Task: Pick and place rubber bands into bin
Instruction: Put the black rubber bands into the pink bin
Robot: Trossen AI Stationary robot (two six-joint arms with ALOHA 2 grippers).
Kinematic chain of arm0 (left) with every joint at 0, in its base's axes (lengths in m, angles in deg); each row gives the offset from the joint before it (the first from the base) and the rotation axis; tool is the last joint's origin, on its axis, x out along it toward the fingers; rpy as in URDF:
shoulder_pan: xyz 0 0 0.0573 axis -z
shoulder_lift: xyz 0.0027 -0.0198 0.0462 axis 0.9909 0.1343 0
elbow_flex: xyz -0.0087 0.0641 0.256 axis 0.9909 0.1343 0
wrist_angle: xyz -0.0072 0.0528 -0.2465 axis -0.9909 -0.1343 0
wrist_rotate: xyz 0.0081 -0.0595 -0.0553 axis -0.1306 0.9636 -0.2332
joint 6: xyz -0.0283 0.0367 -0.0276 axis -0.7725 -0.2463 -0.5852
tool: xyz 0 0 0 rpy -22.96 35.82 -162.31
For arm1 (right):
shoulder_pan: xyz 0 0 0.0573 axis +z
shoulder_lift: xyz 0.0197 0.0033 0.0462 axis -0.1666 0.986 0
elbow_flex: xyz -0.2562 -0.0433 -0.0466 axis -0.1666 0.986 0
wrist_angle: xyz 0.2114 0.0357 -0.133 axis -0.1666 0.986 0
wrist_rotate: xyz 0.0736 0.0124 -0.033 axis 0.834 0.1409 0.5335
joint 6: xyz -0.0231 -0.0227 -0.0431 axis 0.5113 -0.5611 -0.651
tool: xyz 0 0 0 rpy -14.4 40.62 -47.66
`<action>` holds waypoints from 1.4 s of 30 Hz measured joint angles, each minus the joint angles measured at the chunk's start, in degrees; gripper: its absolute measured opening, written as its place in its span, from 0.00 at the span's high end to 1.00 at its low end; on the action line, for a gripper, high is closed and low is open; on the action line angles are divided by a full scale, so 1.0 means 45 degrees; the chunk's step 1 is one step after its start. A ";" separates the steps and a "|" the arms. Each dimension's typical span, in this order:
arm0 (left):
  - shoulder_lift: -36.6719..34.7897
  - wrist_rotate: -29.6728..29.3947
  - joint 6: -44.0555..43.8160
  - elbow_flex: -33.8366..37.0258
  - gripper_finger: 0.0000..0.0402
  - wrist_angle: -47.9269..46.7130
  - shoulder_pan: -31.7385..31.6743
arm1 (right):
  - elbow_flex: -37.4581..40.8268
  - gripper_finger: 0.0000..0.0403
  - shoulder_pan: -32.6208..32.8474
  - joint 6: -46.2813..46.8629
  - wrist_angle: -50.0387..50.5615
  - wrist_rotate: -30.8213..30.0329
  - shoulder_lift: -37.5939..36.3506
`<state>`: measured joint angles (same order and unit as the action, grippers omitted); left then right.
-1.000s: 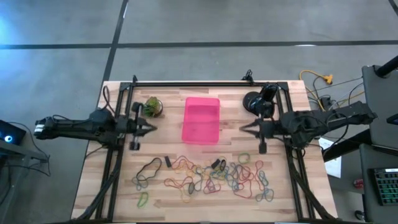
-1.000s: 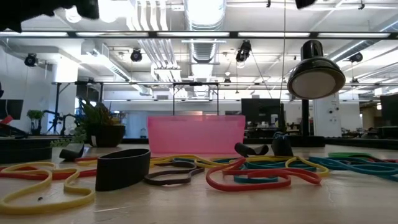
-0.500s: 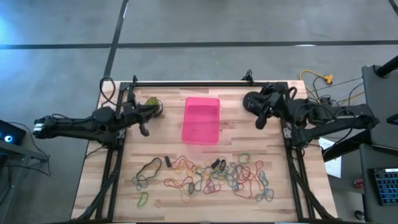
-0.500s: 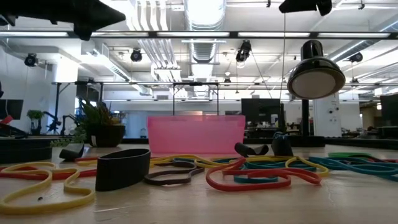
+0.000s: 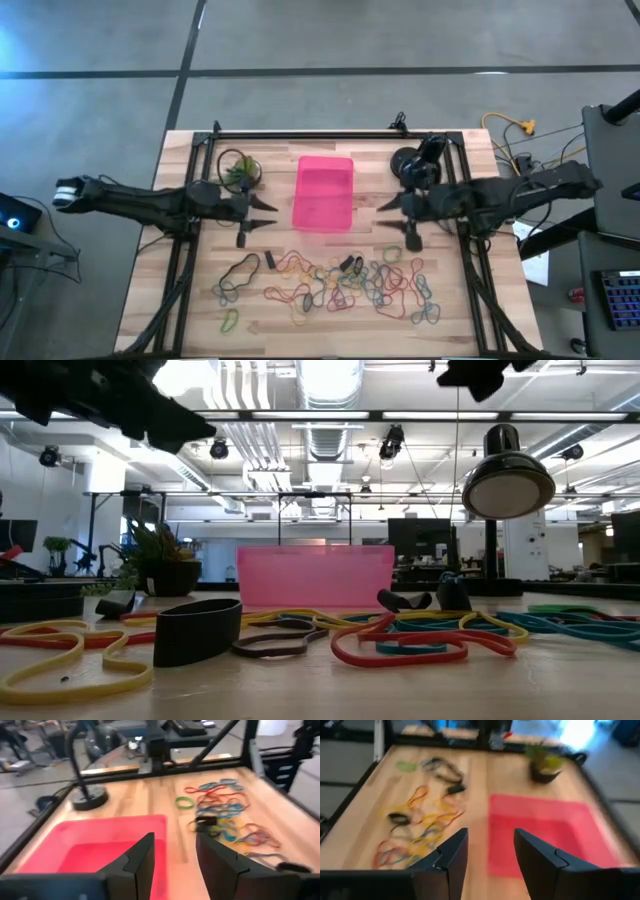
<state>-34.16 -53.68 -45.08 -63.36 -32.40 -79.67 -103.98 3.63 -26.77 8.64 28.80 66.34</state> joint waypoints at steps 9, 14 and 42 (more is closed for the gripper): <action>0.1254 -0.2344 0.0216 -0.1984 0.68 -0.2386 0.2357 | -0.0589 0.70 0.2963 0.0493 0.0055 -0.3156 0.1940; 0.1941 -0.3997 -0.0174 -0.2993 0.68 -0.5299 0.3831 | -0.0973 0.73 0.4334 0.0659 0.0186 -0.4729 0.2451; 0.7517 -0.5848 -0.1999 -0.4641 0.68 -0.9818 0.5552 | -0.1103 0.75 0.6031 0.1775 0.0664 -0.7368 0.3136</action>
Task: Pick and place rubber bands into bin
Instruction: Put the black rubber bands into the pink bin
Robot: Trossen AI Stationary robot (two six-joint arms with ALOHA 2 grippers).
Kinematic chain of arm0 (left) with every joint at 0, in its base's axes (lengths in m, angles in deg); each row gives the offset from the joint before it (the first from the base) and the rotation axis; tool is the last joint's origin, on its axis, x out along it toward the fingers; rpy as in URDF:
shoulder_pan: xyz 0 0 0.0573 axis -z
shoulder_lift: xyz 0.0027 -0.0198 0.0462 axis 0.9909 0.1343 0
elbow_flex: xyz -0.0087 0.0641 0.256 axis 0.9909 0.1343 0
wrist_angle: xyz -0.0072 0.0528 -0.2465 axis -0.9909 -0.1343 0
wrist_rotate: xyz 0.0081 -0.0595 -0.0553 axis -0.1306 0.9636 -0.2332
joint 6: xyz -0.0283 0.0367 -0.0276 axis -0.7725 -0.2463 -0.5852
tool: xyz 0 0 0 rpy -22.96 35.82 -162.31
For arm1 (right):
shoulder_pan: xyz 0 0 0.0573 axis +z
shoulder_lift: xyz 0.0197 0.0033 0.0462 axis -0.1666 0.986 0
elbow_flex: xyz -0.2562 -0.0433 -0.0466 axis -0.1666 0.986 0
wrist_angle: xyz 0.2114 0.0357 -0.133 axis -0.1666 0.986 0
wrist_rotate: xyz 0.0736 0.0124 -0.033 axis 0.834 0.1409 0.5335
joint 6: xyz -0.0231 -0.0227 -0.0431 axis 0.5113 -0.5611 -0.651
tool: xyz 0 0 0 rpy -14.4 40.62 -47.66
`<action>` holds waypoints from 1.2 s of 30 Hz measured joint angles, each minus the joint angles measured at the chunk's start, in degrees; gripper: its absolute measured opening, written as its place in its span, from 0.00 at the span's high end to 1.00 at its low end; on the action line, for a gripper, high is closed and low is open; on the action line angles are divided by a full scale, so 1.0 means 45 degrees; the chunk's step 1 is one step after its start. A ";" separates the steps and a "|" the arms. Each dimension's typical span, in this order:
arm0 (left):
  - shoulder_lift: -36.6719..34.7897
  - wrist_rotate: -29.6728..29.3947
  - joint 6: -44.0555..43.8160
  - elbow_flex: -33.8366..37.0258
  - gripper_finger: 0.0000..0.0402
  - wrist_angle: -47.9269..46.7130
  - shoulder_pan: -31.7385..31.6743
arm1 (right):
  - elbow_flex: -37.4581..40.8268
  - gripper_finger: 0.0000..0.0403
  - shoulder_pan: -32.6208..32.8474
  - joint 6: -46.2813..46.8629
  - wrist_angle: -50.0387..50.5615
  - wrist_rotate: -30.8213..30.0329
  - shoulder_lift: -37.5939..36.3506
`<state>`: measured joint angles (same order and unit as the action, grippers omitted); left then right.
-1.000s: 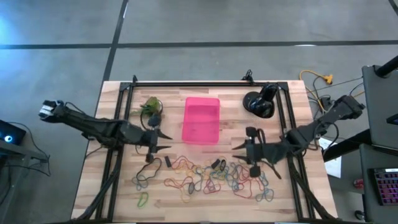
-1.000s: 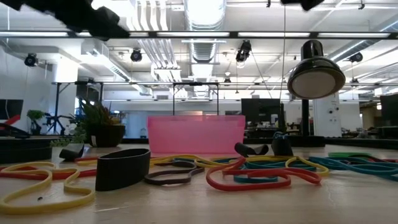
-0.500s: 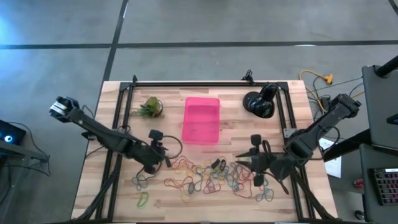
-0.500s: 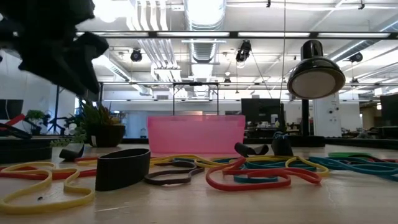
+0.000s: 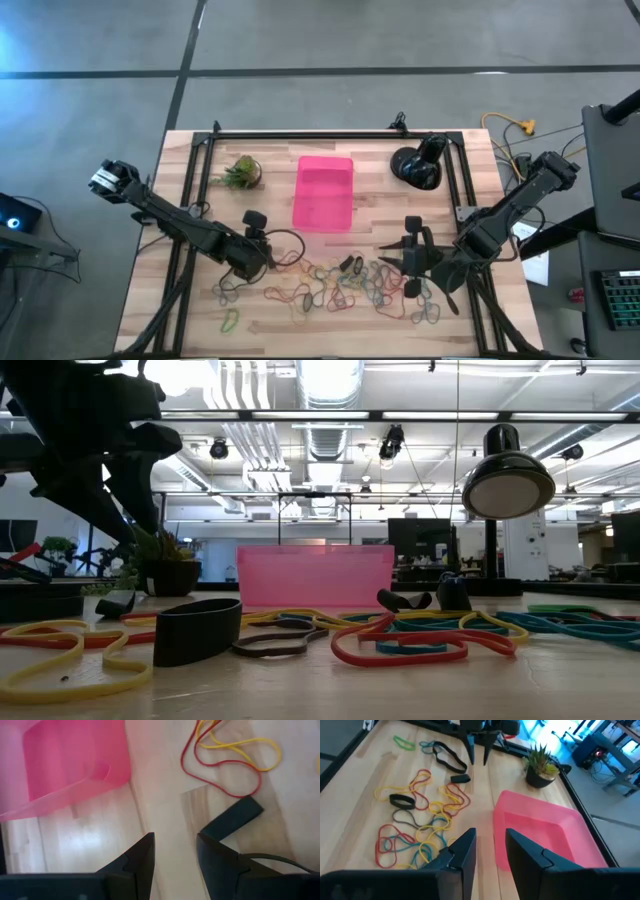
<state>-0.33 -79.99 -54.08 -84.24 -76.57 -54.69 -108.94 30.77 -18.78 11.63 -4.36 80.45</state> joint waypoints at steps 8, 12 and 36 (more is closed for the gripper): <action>-0.0061 -0.0400 -0.0675 0.0073 0.68 -0.0102 0.0002 | 0.0035 0.68 -0.0057 -0.1466 0.0045 -0.0974 0.0264; -0.0009 -0.0313 -0.1109 0.0100 0.68 -0.0105 0.0105 | 0.0039 0.65 -0.0056 -0.1406 0.0074 -0.0980 0.0264; 0.3276 -0.0460 -0.2456 -0.0458 0.68 0.0039 0.1564 | 0.1107 0.54 0.0654 0.0819 -0.0014 -0.0519 0.0764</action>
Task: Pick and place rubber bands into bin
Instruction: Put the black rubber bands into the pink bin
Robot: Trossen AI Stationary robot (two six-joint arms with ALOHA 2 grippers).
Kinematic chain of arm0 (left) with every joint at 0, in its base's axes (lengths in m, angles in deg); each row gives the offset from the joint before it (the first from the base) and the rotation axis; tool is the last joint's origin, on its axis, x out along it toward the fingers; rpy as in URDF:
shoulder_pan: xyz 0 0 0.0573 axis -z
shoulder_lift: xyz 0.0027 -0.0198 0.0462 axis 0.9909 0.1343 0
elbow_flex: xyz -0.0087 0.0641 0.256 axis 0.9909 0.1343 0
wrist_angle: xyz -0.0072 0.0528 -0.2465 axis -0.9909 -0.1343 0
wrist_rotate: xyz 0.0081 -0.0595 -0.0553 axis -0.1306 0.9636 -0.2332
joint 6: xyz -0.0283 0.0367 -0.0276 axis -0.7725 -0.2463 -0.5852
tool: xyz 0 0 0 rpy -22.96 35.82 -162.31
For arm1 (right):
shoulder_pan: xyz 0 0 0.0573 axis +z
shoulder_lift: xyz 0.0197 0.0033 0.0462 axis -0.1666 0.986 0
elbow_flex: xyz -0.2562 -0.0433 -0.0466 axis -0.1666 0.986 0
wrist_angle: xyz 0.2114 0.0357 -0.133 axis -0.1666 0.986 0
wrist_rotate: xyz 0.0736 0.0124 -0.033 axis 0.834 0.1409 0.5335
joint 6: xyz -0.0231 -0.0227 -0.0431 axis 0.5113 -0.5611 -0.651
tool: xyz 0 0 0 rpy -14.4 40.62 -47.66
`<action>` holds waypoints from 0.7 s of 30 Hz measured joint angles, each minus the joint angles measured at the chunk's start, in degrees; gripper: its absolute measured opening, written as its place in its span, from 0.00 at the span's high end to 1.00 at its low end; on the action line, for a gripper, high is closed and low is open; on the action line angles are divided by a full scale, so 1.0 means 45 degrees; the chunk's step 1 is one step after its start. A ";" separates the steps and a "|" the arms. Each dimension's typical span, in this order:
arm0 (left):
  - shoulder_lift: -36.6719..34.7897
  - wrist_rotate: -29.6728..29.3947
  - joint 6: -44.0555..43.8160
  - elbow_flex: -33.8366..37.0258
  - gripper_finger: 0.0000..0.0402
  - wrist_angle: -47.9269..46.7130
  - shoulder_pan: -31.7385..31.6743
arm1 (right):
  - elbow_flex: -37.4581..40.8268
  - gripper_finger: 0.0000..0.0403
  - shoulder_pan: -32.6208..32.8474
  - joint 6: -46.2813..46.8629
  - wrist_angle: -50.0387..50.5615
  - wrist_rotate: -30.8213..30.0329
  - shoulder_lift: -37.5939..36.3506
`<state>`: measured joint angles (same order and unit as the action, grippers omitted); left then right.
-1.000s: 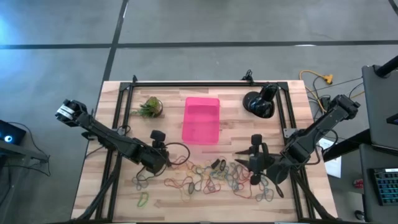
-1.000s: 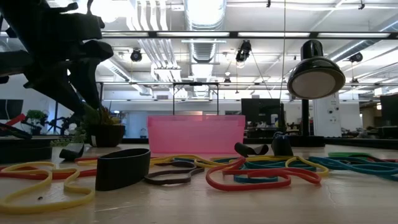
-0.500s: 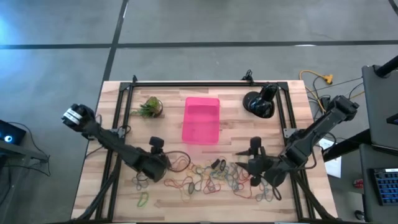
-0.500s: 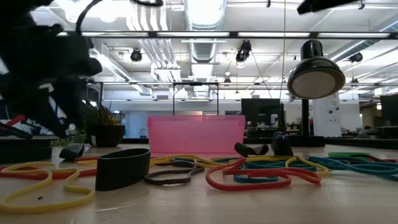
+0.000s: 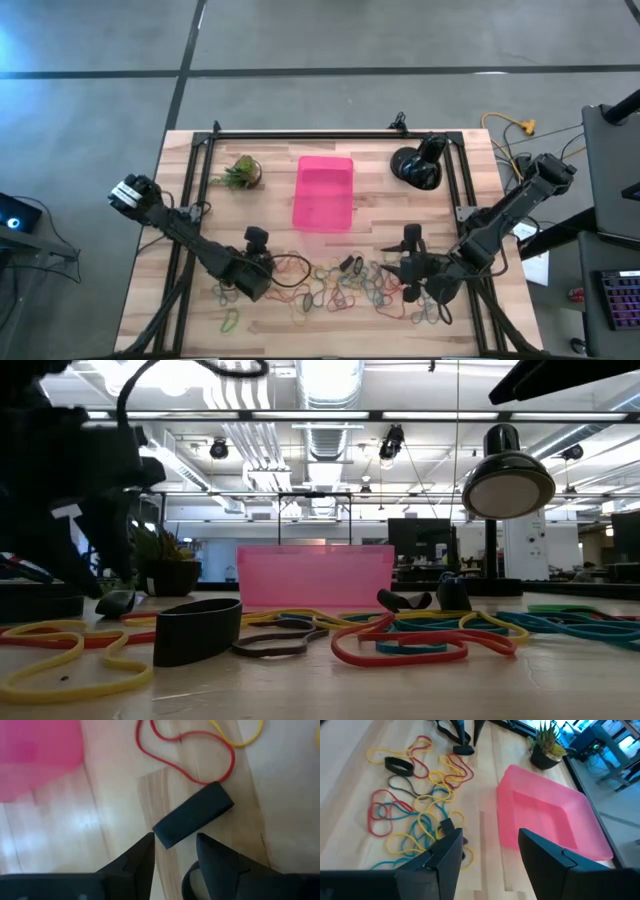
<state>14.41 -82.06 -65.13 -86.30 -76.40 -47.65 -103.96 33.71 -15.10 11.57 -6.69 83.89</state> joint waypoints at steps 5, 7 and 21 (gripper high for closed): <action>0.0680 -0.0213 0.0014 -0.0147 0.68 0.0164 0.0095 | 0.0015 0.53 0.0310 0.0310 -0.0153 -0.0012 0.0000; 0.0878 -0.0437 0.0000 -0.0179 0.68 0.0162 0.0145 | 0.0018 0.54 0.0386 0.0398 -0.0277 -0.0018 0.0000; 0.0598 -0.1304 -0.0311 -0.0164 0.68 0.0524 0.0379 | 0.0377 0.54 0.0473 0.0838 -0.0761 -0.0025 0.0000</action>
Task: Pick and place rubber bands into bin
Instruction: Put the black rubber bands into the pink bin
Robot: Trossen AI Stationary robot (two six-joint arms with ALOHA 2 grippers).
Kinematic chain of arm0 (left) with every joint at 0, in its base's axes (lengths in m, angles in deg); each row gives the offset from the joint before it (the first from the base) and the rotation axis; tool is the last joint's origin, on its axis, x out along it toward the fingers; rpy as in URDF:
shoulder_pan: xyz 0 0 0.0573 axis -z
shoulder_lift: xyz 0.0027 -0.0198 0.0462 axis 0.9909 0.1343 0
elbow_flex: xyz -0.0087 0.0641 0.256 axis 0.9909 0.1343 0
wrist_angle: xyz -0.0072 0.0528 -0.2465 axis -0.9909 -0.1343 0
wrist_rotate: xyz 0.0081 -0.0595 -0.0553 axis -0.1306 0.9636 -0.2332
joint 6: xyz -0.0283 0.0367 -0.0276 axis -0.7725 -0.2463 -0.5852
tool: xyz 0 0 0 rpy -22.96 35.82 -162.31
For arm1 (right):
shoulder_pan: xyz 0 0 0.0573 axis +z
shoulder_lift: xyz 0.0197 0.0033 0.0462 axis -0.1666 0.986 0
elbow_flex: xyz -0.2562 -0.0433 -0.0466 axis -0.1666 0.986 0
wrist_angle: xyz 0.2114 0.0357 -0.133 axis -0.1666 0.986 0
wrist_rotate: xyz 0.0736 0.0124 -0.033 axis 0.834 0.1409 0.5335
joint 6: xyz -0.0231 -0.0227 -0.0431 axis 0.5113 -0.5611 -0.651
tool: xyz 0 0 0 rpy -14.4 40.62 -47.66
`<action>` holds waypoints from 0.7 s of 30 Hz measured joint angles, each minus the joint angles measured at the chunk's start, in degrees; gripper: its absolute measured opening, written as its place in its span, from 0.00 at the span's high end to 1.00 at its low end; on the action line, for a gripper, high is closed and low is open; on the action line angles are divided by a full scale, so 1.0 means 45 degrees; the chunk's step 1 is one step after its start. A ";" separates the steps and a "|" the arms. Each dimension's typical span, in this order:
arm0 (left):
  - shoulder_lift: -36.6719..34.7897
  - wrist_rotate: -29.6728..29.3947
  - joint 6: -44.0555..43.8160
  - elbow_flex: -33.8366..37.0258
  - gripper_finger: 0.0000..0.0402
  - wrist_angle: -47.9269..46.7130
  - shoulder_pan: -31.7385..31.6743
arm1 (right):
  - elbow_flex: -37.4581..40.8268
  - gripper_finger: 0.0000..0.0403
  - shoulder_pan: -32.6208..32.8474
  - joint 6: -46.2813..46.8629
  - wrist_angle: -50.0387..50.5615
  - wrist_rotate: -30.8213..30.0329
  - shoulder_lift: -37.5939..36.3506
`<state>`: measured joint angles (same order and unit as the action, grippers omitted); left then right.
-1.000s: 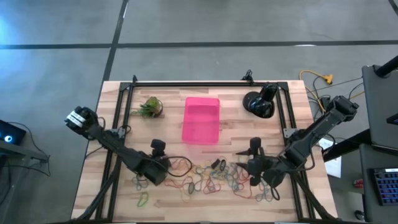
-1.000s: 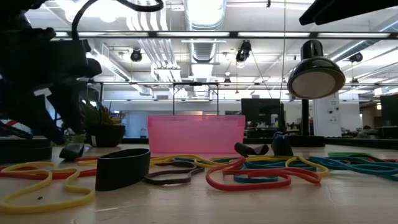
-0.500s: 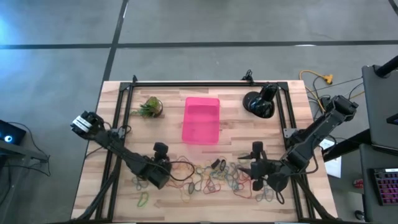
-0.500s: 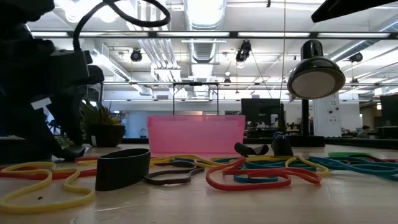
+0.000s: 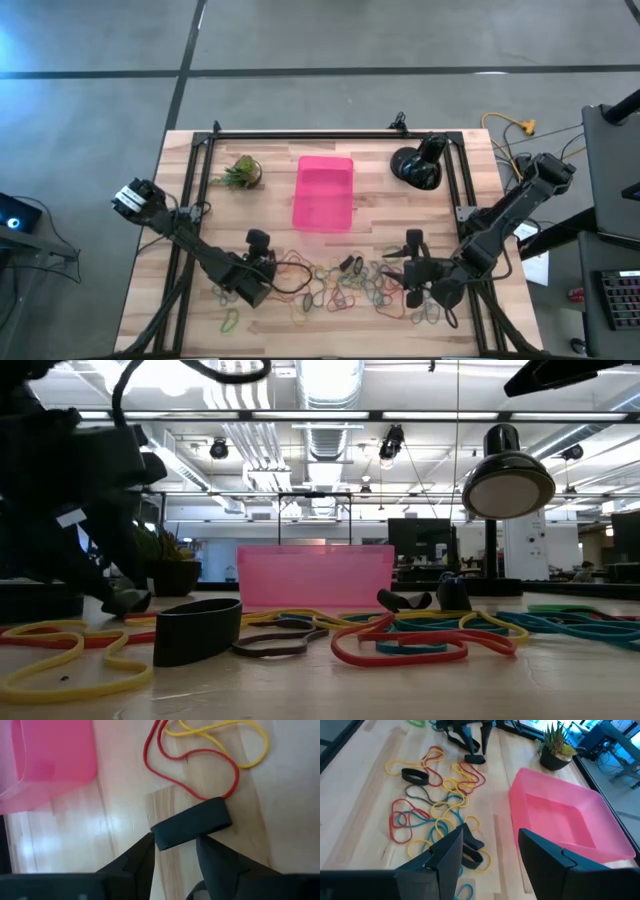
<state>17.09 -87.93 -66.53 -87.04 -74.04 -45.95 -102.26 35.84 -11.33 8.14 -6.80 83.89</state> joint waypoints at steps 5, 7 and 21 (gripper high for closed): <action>-0.0038 0.0003 0.0005 0.0093 0.68 0.0041 -0.0005 | 0.0207 0.54 0.0000 0.0242 -0.0090 0.0000 -0.0005; -0.0038 0.0008 0.0032 0.0125 0.68 0.0360 -0.0005 | 0.0265 0.53 0.0019 0.0316 -0.0126 -0.0005 -0.0005; -0.0052 -0.0273 0.0472 0.0411 0.68 0.1893 -0.0015 | 0.0396 0.54 0.0019 0.0291 -0.0299 -0.0005 -0.0005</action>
<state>16.86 -89.16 -64.40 -85.19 -65.52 -46.01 -100.48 35.93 -10.02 6.80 -6.83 83.87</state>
